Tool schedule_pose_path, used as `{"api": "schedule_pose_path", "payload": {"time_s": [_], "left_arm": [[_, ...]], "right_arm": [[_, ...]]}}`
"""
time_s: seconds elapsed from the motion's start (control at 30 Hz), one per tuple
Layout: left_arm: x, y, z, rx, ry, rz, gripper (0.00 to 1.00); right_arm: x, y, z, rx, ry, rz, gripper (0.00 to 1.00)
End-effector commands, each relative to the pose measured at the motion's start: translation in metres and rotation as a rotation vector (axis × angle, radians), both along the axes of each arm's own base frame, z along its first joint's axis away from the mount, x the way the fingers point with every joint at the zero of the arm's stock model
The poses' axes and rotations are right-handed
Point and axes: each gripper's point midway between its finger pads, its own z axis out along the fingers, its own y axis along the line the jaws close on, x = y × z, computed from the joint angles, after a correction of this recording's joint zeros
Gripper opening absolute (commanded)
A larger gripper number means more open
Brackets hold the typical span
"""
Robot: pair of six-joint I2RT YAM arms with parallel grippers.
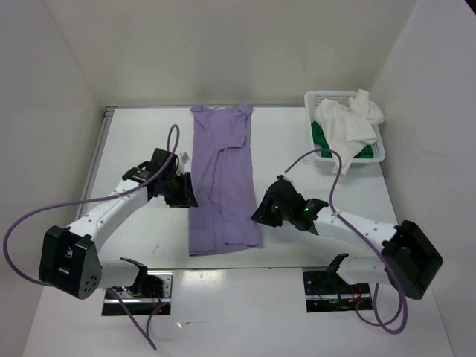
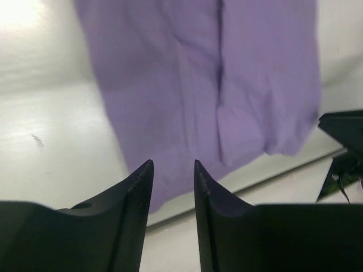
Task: Fold and stack the t-shirts
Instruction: Pick up the rectangle-folded T-shirt from the center of the board.
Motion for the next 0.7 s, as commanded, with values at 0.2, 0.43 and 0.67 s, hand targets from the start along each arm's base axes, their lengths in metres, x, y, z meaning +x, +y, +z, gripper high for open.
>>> {"api": "schedule_pose_path", "payload": {"time_s": [0.2,0.43,0.67], "left_arm": [[-0.063,-0.018,-0.005,-0.122,0.148,0.099,0.71],[-0.070,-0.028,0.003,-0.225,0.147,0.130,0.46],[-0.060,-0.083,0.090,-0.557,-0.096,-0.024,0.37]], "right_arm": [[-0.032,-0.031,0.005,0.020,0.073,-0.057,0.46],[-0.051,-0.043,0.007,0.056,0.096,-0.071,0.47],[-0.035,-0.011,0.050,0.327,0.073,-0.136,0.20]]}}
